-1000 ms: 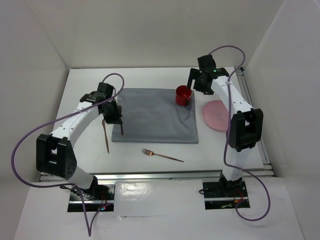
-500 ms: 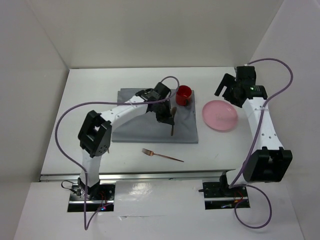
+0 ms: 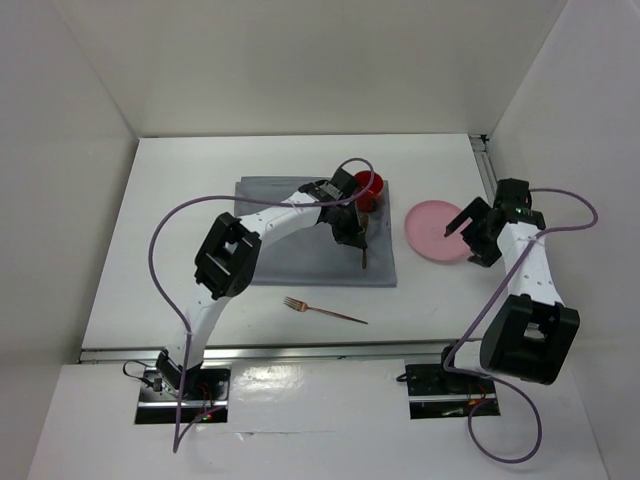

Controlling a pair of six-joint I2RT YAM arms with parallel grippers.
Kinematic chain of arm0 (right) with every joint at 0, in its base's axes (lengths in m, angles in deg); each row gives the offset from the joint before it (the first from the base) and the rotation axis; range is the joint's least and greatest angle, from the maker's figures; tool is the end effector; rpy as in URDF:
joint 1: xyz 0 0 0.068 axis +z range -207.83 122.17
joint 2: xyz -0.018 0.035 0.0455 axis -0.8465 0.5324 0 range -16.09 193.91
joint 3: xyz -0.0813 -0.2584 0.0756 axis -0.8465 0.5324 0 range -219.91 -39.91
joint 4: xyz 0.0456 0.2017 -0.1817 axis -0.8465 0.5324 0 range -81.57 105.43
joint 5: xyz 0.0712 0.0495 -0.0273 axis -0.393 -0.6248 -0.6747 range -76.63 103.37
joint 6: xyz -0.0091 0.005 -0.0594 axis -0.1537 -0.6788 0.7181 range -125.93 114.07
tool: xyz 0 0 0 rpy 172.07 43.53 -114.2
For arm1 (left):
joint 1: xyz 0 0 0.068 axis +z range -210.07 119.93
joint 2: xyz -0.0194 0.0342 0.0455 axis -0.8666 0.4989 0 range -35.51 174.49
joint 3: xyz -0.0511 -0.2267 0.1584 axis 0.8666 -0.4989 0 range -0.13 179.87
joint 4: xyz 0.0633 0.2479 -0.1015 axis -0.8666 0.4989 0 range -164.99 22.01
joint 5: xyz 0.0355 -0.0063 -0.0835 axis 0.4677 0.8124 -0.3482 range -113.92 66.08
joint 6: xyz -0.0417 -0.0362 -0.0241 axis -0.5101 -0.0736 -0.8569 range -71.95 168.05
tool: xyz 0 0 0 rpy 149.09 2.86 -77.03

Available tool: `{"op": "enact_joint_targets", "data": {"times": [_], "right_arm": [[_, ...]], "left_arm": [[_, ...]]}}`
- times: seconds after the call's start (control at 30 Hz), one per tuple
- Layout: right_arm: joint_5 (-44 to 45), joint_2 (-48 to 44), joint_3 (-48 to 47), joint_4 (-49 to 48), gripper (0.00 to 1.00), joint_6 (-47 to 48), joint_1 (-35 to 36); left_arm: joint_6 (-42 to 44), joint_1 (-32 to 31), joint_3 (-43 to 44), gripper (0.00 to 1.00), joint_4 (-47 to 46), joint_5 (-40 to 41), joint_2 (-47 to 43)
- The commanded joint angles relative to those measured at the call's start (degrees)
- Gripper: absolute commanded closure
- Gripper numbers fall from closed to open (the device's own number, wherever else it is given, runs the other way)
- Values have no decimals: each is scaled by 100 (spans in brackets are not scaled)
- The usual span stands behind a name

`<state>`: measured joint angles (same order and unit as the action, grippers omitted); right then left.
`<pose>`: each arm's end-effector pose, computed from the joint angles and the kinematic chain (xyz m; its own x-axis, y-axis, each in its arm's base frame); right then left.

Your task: Set the dinner table for one person

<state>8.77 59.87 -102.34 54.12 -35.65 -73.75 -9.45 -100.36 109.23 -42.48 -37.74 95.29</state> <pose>0.2713 -0.0736 0.2739 -0.6016 0.6854 -0.4103 0.6128 0.7254 0.3135 0.3980 -0.3514 0.1859 -0.9514 -0.2671 -0.1532 -0.1252 0.7901 -0.6000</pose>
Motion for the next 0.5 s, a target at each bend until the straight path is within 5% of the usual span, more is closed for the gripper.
{"op": "enact_joint_targets", "data": {"times": [0.0,0.07,0.23,0.33,0.47], "right_arm": [[-541,-380,511,-288,9,-526,-165],[-542,-381,705,-569,9,-754,-166],[-542,-74,1005,-1114,9,-1063,-218],[-542,259,1058,-1466,9,-1186,-218],[-392,682,1111,-1826,10,-1318,-218]], "left_arm": [[-183,-14,208,100,-70,-50,173],[-183,-14,208,100,-201,-67,235],[10,-14,341,53,18,-182,455],[133,-14,139,34,18,-235,95],[502,-136,-3,28,159,-129,-423]]}}
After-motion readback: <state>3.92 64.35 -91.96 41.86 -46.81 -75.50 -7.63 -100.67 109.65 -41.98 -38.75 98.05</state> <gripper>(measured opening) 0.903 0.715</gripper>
